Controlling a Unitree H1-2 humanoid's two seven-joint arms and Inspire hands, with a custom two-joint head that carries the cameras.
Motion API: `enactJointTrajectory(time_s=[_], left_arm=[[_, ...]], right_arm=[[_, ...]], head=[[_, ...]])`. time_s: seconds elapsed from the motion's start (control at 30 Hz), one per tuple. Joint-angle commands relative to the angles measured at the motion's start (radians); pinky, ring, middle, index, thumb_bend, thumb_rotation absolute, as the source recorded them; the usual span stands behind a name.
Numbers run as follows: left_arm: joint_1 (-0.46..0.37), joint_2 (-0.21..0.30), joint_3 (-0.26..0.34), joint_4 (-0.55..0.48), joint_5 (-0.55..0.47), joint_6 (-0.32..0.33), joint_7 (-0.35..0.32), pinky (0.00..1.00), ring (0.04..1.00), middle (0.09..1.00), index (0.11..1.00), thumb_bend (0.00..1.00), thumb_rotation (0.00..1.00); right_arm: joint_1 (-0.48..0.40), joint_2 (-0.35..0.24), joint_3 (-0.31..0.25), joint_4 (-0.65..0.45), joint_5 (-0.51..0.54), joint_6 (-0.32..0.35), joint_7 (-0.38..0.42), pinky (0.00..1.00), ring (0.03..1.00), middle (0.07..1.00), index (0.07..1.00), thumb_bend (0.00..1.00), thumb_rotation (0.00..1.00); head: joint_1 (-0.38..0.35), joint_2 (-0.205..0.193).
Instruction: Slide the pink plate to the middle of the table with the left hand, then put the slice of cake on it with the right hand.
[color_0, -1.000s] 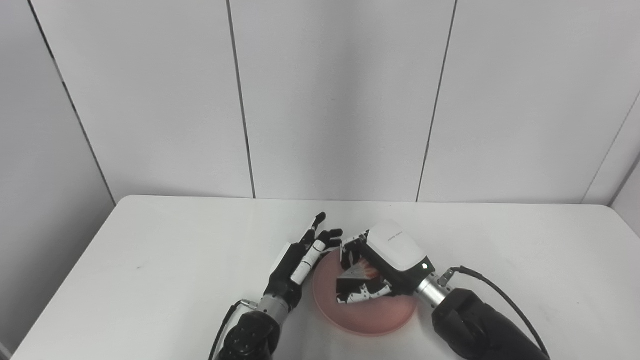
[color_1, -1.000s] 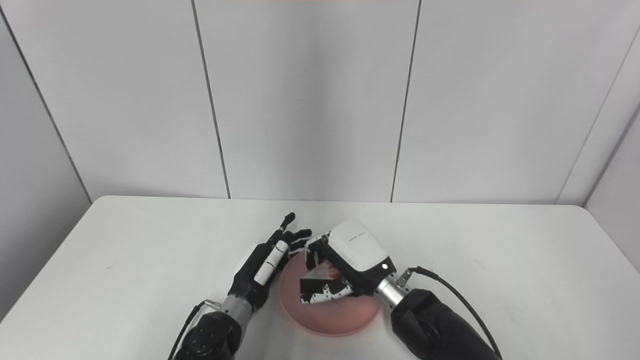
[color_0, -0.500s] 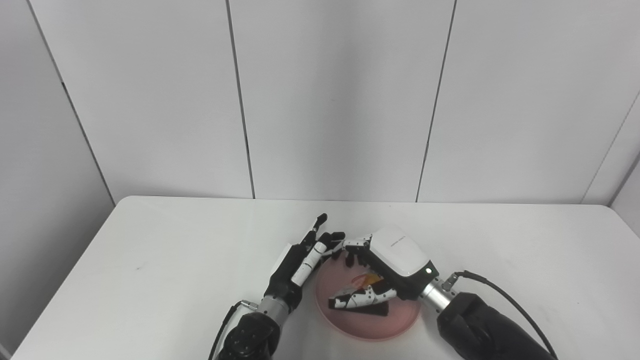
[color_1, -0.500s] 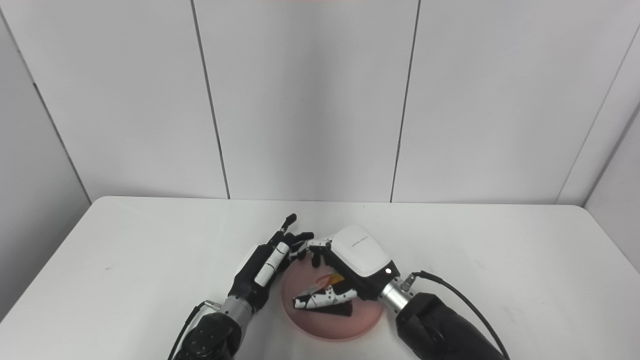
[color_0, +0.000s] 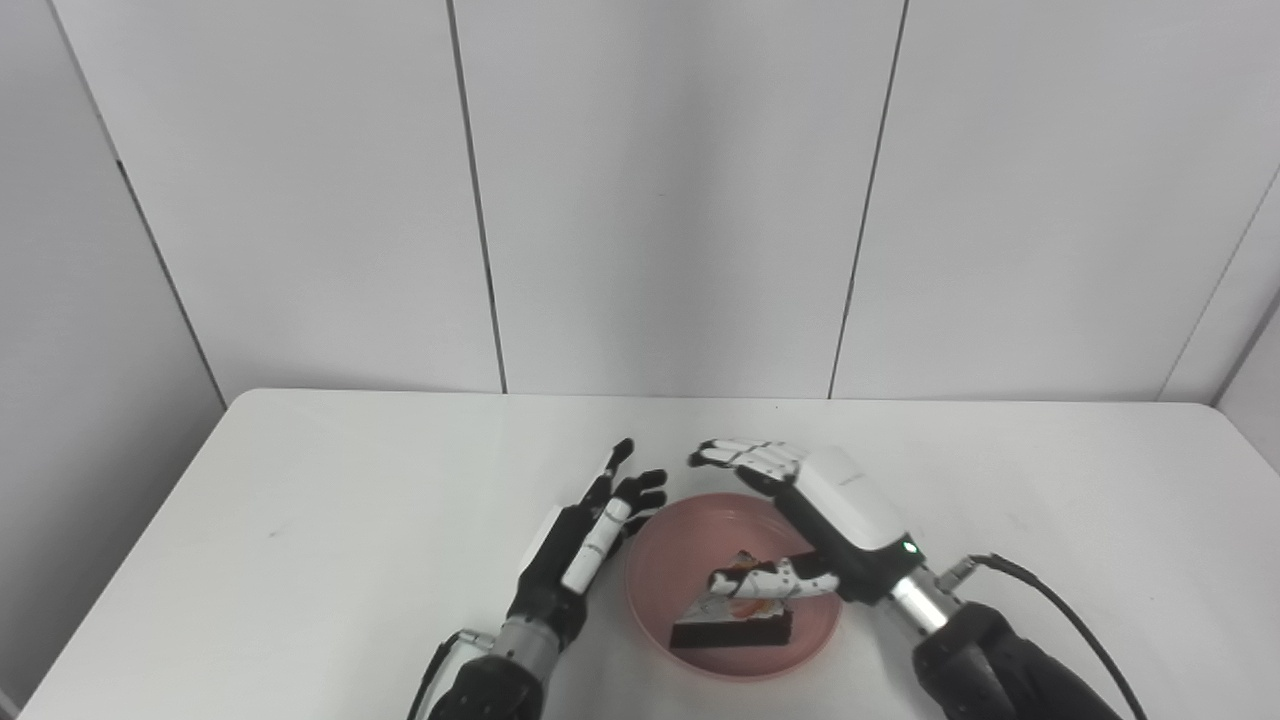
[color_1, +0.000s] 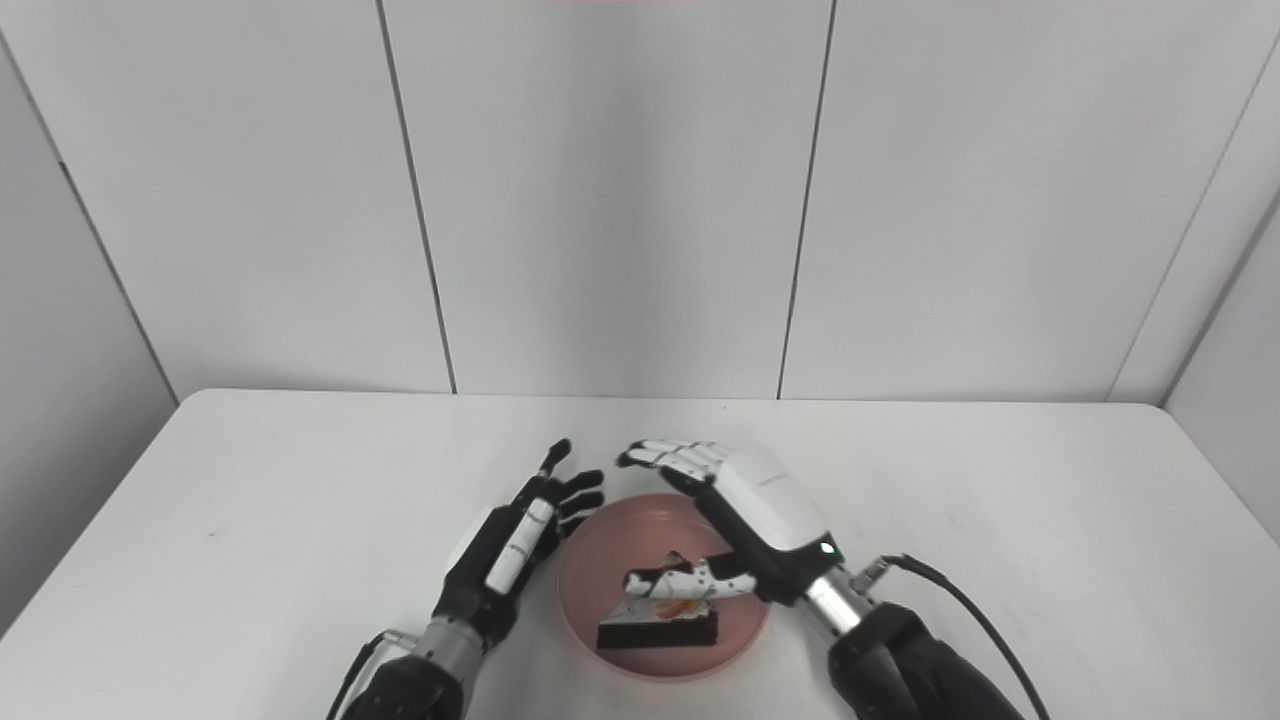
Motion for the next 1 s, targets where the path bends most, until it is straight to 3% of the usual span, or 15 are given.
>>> enactJointTrajectory(time_s=[0.0,0.13,0.33,0.43,0.63,0.73,0.97], left_arm=[[0.049,0.02,0.005,-0.053,0.018,0.008,0.013,0.86,0.899,0.914,0.997,0.79,0.88],[0.101,0.024,0.024,-0.131,0.021,0.027,0.033,0.9,0.938,0.956,0.989,0.75,0.86],[0.122,0.018,0.051,-0.146,0.05,-0.011,0.095,1.0,0.998,1.0,1.0,0.71,0.89],[0.129,-0.007,0.096,-0.163,0.016,0.028,0.136,1.0,1.0,1.0,0.996,0.79,0.87],[0.147,-0.014,0.146,-0.207,-0.015,0.071,0.161,1.0,1.0,1.0,1.0,0.82,0.92],[0.153,-0.009,0.15,-0.217,-0.022,0.078,0.16,1.0,1.0,1.0,1.0,0.83,0.92],[0.125,-0.01,0.16,-0.162,-0.025,0.059,0.174,1.0,1.0,1.0,1.0,0.82,0.91]], right_arm=[[0.021,0.021,-0.068,-0.053,0.055,-0.028,-0.036,0.68,0.801,0.822,0.787,1.0,1.0],[0.097,0.053,-0.156,-0.084,0.171,-0.037,-0.071,0.7,0.786,0.804,0.781,0.92,1.0],[0.21,0.118,-0.267,-0.094,0.423,-0.031,0.015,0.79,0.837,0.832,0.815,0.89,1.0],[0.244,0.155,-0.309,-0.084,0.514,-0.01,0.052,0.79,0.842,0.838,0.822,0.92,1.0],[0.254,0.261,-0.436,-0.016,0.796,0.174,0.141,0.88,0.878,0.879,0.863,0.9,1.0],[0.243,0.281,-0.469,-0.011,0.834,0.228,0.157,0.91,0.898,0.905,0.892,0.91,1.0],[0.239,0.281,-0.488,-0.015,0.814,0.273,0.173,0.92,0.906,0.913,0.904,0.89,1.0]], head=[[0.0,0.0],[0.011,0.006],[0.043,0.011],[0.044,0.019],[0.039,0.031],[0.035,0.03],[0.031,0.026]])
